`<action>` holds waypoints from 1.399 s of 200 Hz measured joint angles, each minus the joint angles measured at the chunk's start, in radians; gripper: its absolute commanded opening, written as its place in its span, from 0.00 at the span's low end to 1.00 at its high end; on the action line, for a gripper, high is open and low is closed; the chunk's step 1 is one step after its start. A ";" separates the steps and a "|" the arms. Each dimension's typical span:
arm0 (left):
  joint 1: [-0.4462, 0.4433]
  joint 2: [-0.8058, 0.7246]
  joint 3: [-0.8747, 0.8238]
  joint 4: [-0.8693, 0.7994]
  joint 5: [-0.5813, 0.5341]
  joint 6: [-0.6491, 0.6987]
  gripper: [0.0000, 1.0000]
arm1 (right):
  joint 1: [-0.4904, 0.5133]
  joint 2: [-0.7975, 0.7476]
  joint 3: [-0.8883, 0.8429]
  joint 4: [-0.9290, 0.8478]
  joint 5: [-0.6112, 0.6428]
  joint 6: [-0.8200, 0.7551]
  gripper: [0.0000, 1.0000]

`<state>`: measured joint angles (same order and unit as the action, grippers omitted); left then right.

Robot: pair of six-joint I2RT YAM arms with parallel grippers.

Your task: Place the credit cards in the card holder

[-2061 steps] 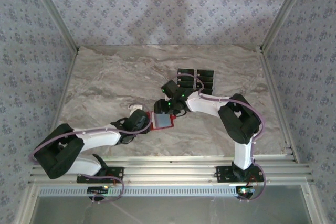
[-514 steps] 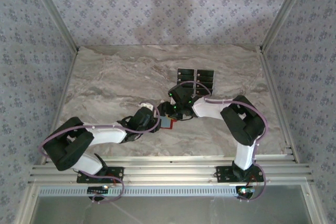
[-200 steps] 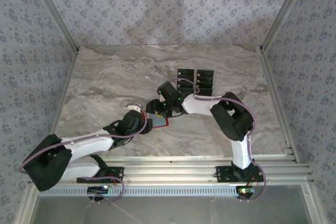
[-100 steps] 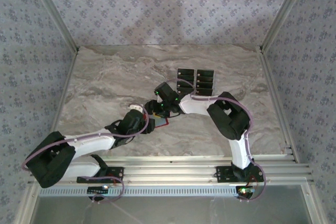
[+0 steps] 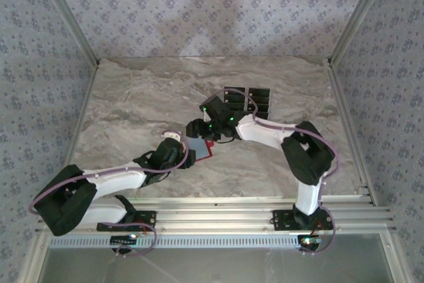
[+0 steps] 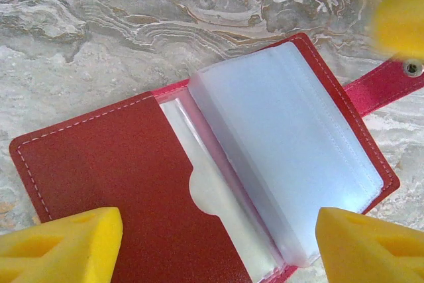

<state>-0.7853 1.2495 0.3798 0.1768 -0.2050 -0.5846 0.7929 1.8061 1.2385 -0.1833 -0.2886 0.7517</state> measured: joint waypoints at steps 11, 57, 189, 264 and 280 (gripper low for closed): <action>0.000 0.000 0.000 0.000 -0.002 0.000 0.77 | -0.004 -0.041 0.000 -0.032 0.043 -0.031 0.61; 0.000 0.000 0.000 0.000 -0.008 0.000 0.77 | -0.009 -0.033 0.004 -0.180 0.206 -0.142 0.61; 0.000 0.000 0.036 -0.044 -0.016 -0.001 0.78 | -0.041 0.059 -0.055 -0.207 0.294 -0.219 0.00; -0.002 -0.001 0.089 -0.100 -0.008 -0.005 0.78 | -0.048 -0.208 -0.317 -0.200 0.301 -0.186 0.35; -0.004 0.000 0.093 -0.108 -0.005 -0.005 0.78 | -0.058 -0.215 -0.326 -0.200 0.300 -0.184 0.49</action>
<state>-0.7895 1.2491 0.4728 0.0692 -0.2096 -0.5892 0.7349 1.5909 0.9123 -0.3836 0.0116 0.5674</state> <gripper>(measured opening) 0.782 0.424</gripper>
